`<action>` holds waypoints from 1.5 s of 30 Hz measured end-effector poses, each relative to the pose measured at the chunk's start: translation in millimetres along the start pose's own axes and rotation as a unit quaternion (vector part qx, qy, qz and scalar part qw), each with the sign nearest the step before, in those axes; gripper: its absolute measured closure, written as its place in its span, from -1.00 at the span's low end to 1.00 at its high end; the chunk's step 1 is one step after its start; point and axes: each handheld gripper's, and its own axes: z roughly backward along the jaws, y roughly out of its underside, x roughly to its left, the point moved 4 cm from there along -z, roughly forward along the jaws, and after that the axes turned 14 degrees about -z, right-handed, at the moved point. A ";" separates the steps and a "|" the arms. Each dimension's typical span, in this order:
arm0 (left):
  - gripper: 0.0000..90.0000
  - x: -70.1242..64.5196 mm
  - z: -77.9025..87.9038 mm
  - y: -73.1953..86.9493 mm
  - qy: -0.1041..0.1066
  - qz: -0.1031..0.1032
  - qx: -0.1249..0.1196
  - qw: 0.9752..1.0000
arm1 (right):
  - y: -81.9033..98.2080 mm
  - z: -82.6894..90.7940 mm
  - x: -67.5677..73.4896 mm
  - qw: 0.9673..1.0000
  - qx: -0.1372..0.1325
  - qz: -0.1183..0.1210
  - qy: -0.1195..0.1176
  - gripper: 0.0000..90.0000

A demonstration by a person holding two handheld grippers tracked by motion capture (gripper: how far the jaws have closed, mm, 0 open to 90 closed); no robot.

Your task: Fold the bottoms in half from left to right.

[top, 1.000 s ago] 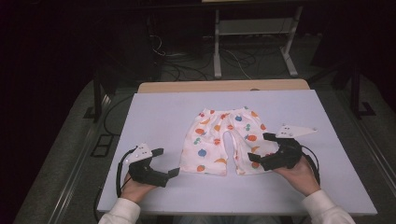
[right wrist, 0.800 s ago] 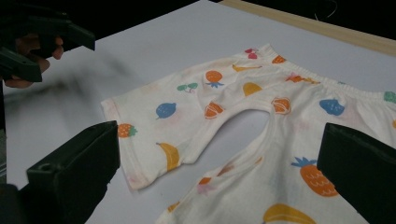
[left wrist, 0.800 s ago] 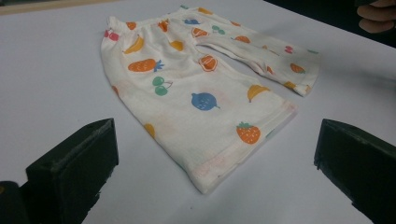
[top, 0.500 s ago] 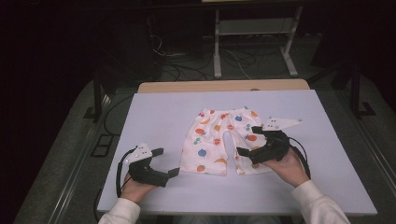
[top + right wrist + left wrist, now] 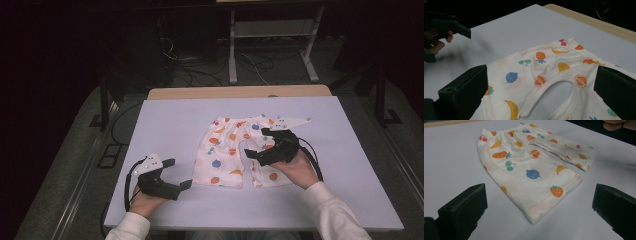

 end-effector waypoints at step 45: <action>-1.00 1.7 -0.4 0.4 0.002 0.003 -0.001 1.000 | -55.4 -51.2 -7.9 1.000 0.007 0.007 0.015 -1.00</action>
